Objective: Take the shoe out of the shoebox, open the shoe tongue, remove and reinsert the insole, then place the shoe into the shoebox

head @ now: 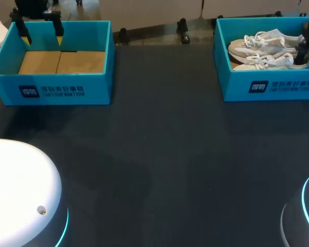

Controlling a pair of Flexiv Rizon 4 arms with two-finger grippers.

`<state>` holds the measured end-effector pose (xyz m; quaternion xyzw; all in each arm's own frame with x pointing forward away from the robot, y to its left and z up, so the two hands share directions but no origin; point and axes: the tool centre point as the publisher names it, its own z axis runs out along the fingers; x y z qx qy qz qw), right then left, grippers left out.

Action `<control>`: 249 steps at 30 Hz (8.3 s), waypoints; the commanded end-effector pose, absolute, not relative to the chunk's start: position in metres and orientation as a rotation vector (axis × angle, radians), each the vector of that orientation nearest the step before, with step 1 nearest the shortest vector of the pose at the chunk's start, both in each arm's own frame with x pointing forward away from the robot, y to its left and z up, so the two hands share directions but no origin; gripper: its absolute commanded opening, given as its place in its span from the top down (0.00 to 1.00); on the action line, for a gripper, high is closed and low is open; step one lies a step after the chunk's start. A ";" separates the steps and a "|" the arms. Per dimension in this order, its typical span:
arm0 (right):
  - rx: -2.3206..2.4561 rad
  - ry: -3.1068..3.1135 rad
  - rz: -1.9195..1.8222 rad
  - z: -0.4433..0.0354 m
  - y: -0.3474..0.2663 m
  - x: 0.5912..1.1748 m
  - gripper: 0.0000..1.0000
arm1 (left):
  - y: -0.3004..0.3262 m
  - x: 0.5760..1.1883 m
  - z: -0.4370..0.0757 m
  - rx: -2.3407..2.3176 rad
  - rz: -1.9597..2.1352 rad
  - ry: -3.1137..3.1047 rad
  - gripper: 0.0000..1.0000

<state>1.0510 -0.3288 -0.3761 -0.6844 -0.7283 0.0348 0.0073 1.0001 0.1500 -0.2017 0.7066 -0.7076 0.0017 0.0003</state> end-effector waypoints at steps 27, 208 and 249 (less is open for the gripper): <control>-2.255 -2.196 0.161 -0.370 -0.334 1.049 1.00 | 0.150 1.000 -0.201 2.220 0.003 -2.222 0.00; -2.720 -1.738 0.149 -0.349 0.105 0.655 1.00 | 0.150 1.000 -0.201 2.220 0.003 -2.222 0.00; -2.921 -1.395 0.187 -0.377 0.111 0.642 1.00 | 0.150 1.000 -0.201 2.220 0.003 -2.222 0.00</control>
